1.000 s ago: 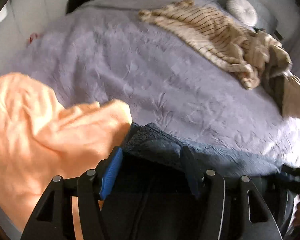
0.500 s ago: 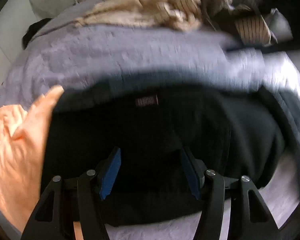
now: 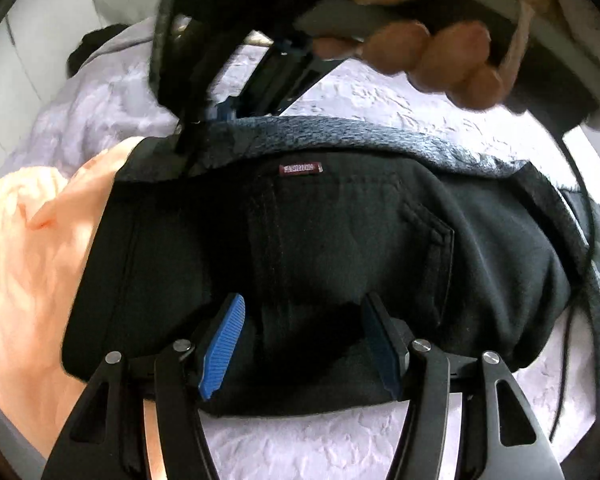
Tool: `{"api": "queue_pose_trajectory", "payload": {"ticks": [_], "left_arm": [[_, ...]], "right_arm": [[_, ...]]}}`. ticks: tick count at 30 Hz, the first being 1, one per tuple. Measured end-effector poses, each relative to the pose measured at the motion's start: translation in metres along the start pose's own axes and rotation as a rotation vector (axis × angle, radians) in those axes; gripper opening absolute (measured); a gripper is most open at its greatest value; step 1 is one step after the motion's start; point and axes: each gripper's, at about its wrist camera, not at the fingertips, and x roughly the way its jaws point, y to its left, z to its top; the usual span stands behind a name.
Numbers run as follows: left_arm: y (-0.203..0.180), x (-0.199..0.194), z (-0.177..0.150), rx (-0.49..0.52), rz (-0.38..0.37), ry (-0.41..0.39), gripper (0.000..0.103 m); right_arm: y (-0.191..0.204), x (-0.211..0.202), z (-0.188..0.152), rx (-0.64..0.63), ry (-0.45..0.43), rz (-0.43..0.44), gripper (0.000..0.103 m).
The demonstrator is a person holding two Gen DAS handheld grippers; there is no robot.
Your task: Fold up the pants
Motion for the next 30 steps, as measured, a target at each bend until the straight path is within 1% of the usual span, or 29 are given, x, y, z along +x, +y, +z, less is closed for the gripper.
{"api": "queue_pose_trajectory", "payload": {"ticks": [2,4,5,6,7,8,9,10,11,12,13,14,15,16,17,18,19,20,21,22,23,24,25,26,27,28,30], "left_arm": [[0.005,-0.005,-0.002,-0.019,-0.005,-0.006,0.062],[0.007,-0.004,-0.002,-0.024,-0.006,-0.007,0.062],[0.006,0.001,-0.001,-0.022,-0.004,0.002,0.062],[0.006,0.003,0.001,-0.022,-0.001,0.016,0.062],[0.006,0.005,0.004,-0.023,0.001,0.025,0.062],[0.007,0.002,0.006,-0.024,0.004,0.026,0.062],[0.009,-0.003,0.009,-0.025,0.007,0.01,0.062],[0.012,-0.011,0.014,-0.024,0.012,-0.013,0.062],[0.014,-0.017,0.02,-0.023,0.013,-0.036,0.062],[0.016,-0.021,0.026,-0.023,0.015,-0.056,0.062],[0.017,-0.022,0.033,-0.023,0.017,-0.07,0.062],[0.017,-0.019,0.044,-0.021,0.019,-0.081,0.062],[0.017,-0.013,0.054,-0.019,0.018,-0.081,0.062],[0.016,-0.004,0.063,-0.015,0.016,-0.069,0.062],[0.012,0.011,0.072,-0.006,0.006,-0.038,0.065],[0.011,0.021,0.076,-0.005,-0.001,-0.017,0.071],[0.011,0.036,0.08,-0.016,0.002,0.0,0.072],[0.012,0.047,0.083,-0.021,0.016,0.009,0.072],[0.014,0.063,0.087,-0.03,0.03,0.031,0.074],[0.018,0.07,0.091,-0.052,0.022,0.038,0.074],[0.021,0.073,0.094,-0.077,0.014,0.043,0.074],[0.021,0.074,0.1,-0.096,0.021,0.049,0.074],[0.021,0.072,0.105,-0.095,0.043,0.049,0.074],[0.02,0.068,0.109,-0.088,0.076,0.046,0.074],[0.017,0.062,0.11,-0.082,0.078,0.045,0.074],[0.016,0.058,0.111,-0.073,0.069,0.048,0.074],[0.009,0.045,0.107,-0.025,0.052,0.053,0.074]], "right_arm": [[0.011,-0.019,-0.004,-0.048,-0.093,0.072,0.008],[0.017,-0.034,0.002,-0.047,-0.171,0.125,0.008],[0.015,-0.03,0.007,-0.036,-0.163,0.097,0.008],[0.012,-0.022,0.011,-0.028,-0.137,0.045,0.012],[0.006,-0.009,0.013,-0.005,-0.102,-0.044,0.012],[-0.002,-0.003,0.01,0.043,-0.088,-0.082,0.012],[-0.011,-0.008,0.003,0.11,-0.126,-0.055,0.012],[-0.018,-0.019,-0.005,0.166,-0.182,-0.013,0.012],[-0.025,-0.035,-0.017,0.21,-0.243,0.018,0.012],[-0.031,-0.053,-0.032,0.241,-0.3,0.023,0.014],[-0.036,-0.073,-0.051,0.266,-0.351,0.015,0.018],[-0.04,-0.09,-0.074,0.286,-0.384,0.006,0.02],[-0.045,-0.1,-0.088,0.303,-0.398,0.0,0.023],[-0.05,-0.11,-0.116,0.335,-0.41,-0.007,0.029],[-0.053,-0.11,-0.129,0.366,-0.408,-0.009,0.033],[-0.058,-0.107,-0.14,0.397,-0.402,-0.012,0.042],[-0.068,-0.101,-0.161,0.441,-0.386,-0.025,0.048],[-0.077,-0.092,-0.175,0.476,-0.364,-0.056,0.048],[-0.091,-0.078,-0.193,0.522,-0.317,-0.137,0.048],[-0.102,-0.071,-0.203,0.551,-0.296,-0.196,0.034],[-0.116,-0.071,-0.216,0.585,-0.334,-0.206,0.024],[-0.125,-0.075,-0.225,0.625,-0.379,-0.189,0.019],[-0.135,-0.091,-0.242,0.711,-0.474,-0.163,0.025],[-0.138,-0.102,-0.253,0.746,-0.531,-0.154,0.026],[-0.138,-0.118,-0.269,0.763,-0.592,-0.134,0.033],[-0.137,-0.134,-0.29,0.765,-0.635,-0.109,0.048],[-0.127,-0.155,-0.33,0.771,-0.664,-0.117,0.062]]}}
